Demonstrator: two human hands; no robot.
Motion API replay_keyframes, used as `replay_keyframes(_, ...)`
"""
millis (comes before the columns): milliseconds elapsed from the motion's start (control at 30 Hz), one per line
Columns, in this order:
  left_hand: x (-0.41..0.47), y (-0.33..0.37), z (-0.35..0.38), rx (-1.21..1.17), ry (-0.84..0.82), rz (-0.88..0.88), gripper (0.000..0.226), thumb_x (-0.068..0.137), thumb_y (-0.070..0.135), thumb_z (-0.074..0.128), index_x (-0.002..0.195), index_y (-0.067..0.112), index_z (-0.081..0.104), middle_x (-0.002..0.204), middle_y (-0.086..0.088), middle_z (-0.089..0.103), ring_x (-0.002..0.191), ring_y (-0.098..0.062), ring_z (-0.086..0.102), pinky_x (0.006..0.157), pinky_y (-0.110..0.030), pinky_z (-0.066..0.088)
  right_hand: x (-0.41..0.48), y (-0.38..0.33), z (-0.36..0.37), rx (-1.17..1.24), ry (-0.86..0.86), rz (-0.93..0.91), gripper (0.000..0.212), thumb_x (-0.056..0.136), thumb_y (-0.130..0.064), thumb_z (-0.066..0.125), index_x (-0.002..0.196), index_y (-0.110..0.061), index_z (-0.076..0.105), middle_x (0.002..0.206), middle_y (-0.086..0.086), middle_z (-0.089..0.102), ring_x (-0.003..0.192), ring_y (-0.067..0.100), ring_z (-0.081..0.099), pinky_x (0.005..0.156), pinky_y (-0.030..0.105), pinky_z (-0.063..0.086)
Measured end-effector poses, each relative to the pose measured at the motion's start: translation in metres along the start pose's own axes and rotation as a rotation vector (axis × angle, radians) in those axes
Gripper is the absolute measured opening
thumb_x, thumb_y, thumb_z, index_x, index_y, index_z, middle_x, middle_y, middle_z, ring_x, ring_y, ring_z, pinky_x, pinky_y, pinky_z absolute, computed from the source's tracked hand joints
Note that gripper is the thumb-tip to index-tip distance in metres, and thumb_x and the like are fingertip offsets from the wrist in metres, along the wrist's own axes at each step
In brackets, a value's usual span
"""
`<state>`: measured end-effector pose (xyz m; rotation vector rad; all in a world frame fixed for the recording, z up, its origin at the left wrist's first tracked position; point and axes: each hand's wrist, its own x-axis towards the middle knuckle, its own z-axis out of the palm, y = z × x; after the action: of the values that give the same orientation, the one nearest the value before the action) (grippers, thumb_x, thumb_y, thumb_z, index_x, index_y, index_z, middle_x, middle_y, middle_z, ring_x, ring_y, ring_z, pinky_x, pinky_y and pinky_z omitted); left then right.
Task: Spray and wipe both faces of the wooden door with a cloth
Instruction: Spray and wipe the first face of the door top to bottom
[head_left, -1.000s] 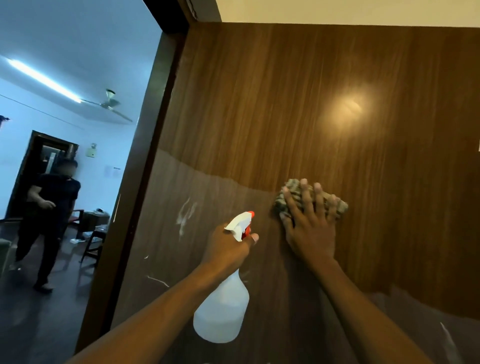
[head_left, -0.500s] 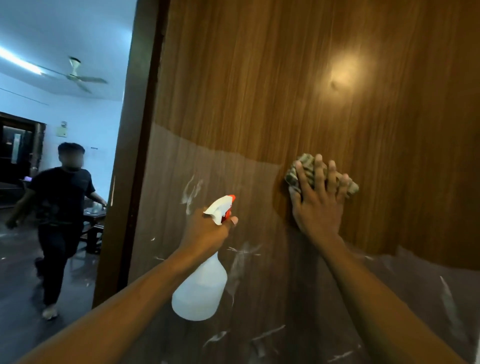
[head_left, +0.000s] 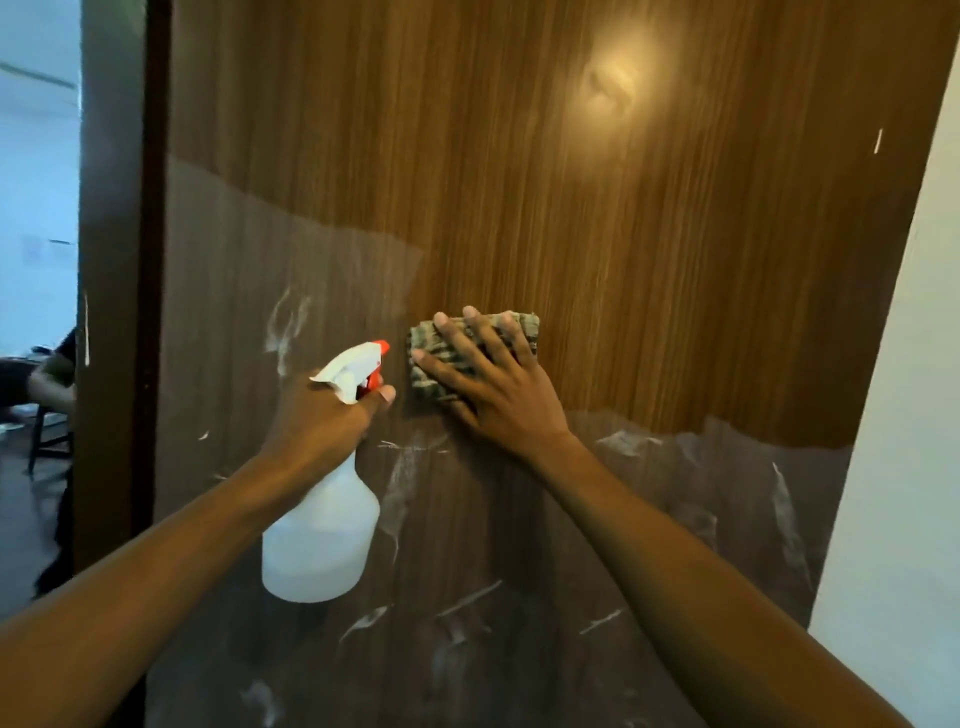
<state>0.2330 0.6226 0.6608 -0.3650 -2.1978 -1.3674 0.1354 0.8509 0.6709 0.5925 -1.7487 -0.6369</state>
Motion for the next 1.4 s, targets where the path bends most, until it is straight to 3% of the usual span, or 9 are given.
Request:
replay_keyframes(67, 0.002, -0.004, -0.005, -0.001, -0.008, 0.021, 0.053, 0.088, 0.035, 0.056, 0.139, 0.028, 0.040, 0.136, -0.003, 0.053, 0.116, -0.026, 0.055, 0.099, -0.043, 0.047, -0.004, 0.003, -0.001, -0.039, -0.012, 0.028, 0.063, 0.101, -0.052, 0.038, 0.159, -0.038, 0.019, 0.168, 0.006, 0.011, 0.155, 0.034, 0.006, 0.124, 0.055, 0.007)
replay_keyframes(267, 0.016, -0.020, -0.034, -0.022, 0.028, 0.051, 0.053, 0.088, 0.035, 0.056, 0.138, 0.027, 0.041, 0.137, -0.002, 0.052, 0.118, -0.025, 0.054, 0.103, -0.041, 0.044, 0.095, -0.040, -0.007, 0.041, 0.133, 0.489, 0.060, 0.102, -0.056, 0.035, 0.158, -0.034, 0.028, 0.167, 0.007, 0.018, 0.154, 0.036, 0.012, 0.123, 0.058, 0.005)
replay_keyframes(500, 0.031, -0.055, -0.084, 0.018, 0.044, 0.015, 0.053, 0.088, 0.038, 0.057, 0.138, 0.027, 0.042, 0.134, -0.001, 0.054, 0.105, -0.024, 0.061, 0.091, -0.030, 0.047, 0.084, -0.106, 0.010, -0.009, 0.052, 0.133, 0.056, 0.104, -0.050, 0.039, 0.157, -0.035, 0.029, 0.167, 0.005, 0.019, 0.154, 0.034, 0.012, 0.124, 0.055, 0.008)
replay_keyframes(633, 0.034, -0.075, -0.114, -0.009, 0.045, 0.004, 0.052, 0.087, 0.040, 0.058, 0.136, 0.026, 0.045, 0.128, -0.001, 0.058, 0.101, -0.023, 0.063, 0.081, -0.023, 0.047, 0.077, -0.092, 0.003, -0.050, 0.059, 0.374, 0.065, 0.096, -0.046, 0.051, 0.156, -0.040, 0.028, 0.166, 0.006, 0.021, 0.153, 0.035, 0.017, 0.123, 0.053, 0.007)
replay_keyframes(733, 0.040, -0.085, -0.134, -0.031, 0.089, -0.011, 0.050, 0.085, 0.038, 0.061, 0.132, 0.021, 0.050, 0.122, -0.003, 0.062, 0.094, -0.019, 0.063, 0.073, -0.021, 0.049, 0.128, -0.102, -0.002, -0.016, 0.130, 0.636, 0.056, 0.104, -0.051, 0.038, 0.157, -0.037, 0.028, 0.167, 0.007, 0.019, 0.153, 0.035, 0.015, 0.123, 0.057, 0.008)
replay_keyframes(833, 0.044, -0.091, -0.145, -0.052, 0.099, -0.030, 0.048, 0.085, 0.036, 0.062, 0.128, 0.018, 0.051, 0.120, -0.004, 0.062, 0.089, -0.015, 0.061, 0.062, -0.014, 0.042, 0.178, -0.118, 0.004, -0.016, 0.080, 0.509, 0.061, 0.104, -0.055, 0.032, 0.160, -0.033, 0.021, 0.168, 0.008, 0.014, 0.154, 0.036, 0.010, 0.122, 0.060, 0.008)
replay_keyframes(1067, 0.040, -0.107, -0.166, -0.045, 0.096, -0.032, 0.047, 0.085, 0.035, 0.062, 0.128, 0.019, 0.049, 0.119, -0.005, 0.063, 0.092, -0.017, 0.061, 0.074, -0.022, 0.047, 0.119, -0.136, 0.007, -0.082, 0.028, 0.149, 0.062, 0.104, -0.050, 0.038, 0.160, -0.034, 0.018, 0.168, 0.008, 0.014, 0.154, 0.036, 0.012, 0.122, 0.058, 0.013)
replay_keyframes(1267, 0.046, -0.119, -0.185, -0.046, 0.095, -0.028, 0.051, 0.084, 0.036, 0.063, 0.130, 0.019, 0.048, 0.119, -0.006, 0.063, 0.098, -0.025, 0.064, 0.082, -0.032, 0.054, 0.175, -0.136, -0.002, -0.001, 0.135, 0.625, 0.058, 0.105, -0.051, 0.036, 0.159, -0.034, 0.024, 0.168, 0.005, 0.016, 0.154, 0.033, 0.011, 0.121, 0.060, 0.011)
replay_keyframes(1400, 0.049, -0.121, -0.189, -0.033, 0.105, -0.029, 0.052, 0.084, 0.037, 0.062, 0.130, 0.019, 0.047, 0.120, -0.005, 0.062, 0.098, -0.025, 0.064, 0.087, -0.041, 0.055, 0.239, -0.155, 0.002, 0.025, 0.141, 0.525, 0.058, 0.106, -0.054, 0.026, 0.160, -0.033, 0.021, 0.168, 0.006, 0.013, 0.155, 0.034, 0.009, 0.121, 0.060, 0.009)
